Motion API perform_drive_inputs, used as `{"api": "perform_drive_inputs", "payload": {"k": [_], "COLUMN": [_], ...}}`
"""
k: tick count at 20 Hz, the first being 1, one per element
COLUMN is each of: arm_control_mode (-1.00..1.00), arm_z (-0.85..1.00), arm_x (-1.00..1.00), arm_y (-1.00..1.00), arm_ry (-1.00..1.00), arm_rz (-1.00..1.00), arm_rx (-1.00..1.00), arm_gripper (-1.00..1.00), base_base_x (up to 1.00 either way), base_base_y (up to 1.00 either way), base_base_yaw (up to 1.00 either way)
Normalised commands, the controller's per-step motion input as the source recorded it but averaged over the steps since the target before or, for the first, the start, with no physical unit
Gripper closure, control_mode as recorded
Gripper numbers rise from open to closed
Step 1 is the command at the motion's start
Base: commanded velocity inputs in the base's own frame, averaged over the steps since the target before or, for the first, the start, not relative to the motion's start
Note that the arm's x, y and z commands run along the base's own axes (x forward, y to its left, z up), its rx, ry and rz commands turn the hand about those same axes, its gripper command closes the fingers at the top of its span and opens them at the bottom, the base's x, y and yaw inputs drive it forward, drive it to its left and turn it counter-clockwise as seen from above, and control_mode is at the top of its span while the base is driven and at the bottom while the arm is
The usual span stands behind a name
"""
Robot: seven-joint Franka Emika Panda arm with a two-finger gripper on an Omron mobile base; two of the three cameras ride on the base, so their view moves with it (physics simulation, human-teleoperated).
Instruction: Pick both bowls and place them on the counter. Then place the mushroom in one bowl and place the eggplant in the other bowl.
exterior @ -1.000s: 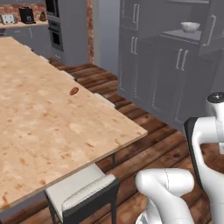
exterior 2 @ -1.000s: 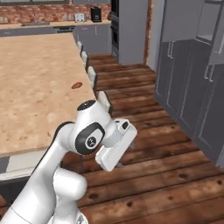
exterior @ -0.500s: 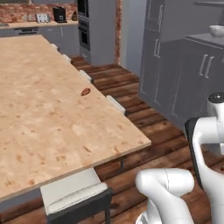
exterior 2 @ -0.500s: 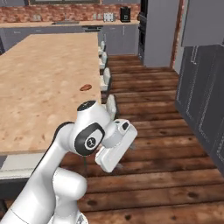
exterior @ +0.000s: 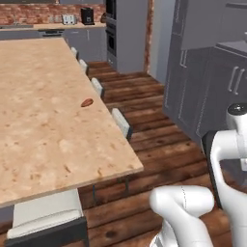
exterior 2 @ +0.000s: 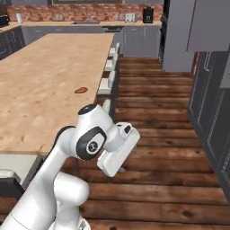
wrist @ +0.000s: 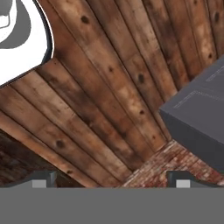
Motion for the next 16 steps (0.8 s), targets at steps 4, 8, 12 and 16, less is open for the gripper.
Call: {"api": "perform_drive_inputs", "payload": {"k": [4, 8, 12, 16], "arm_control_mode": [1.00, 1.00, 1.00, 1.00], "arm_z": [0.00, 0.00, 0.00, 0.00], "arm_x": [0.00, 0.00, 0.00, 0.00], "arm_y": [0.00, 0.00, 0.00, 0.00], "arm_ry": [0.00, 0.00, 0.00, 0.00], "arm_rz": [0.00, 0.00, 0.00, 0.00], "arm_rx": [0.00, 0.00, 0.00, 0.00], "arm_gripper": [-1.00, -1.00, -1.00, -1.00], "base_base_x": [0.90, 0.85, 0.61, 0.65], "base_base_y": [-0.16, -0.59, -0.86, -0.73], "base_base_yaw": [0.15, 0.22, 0.21, 0.18]}}
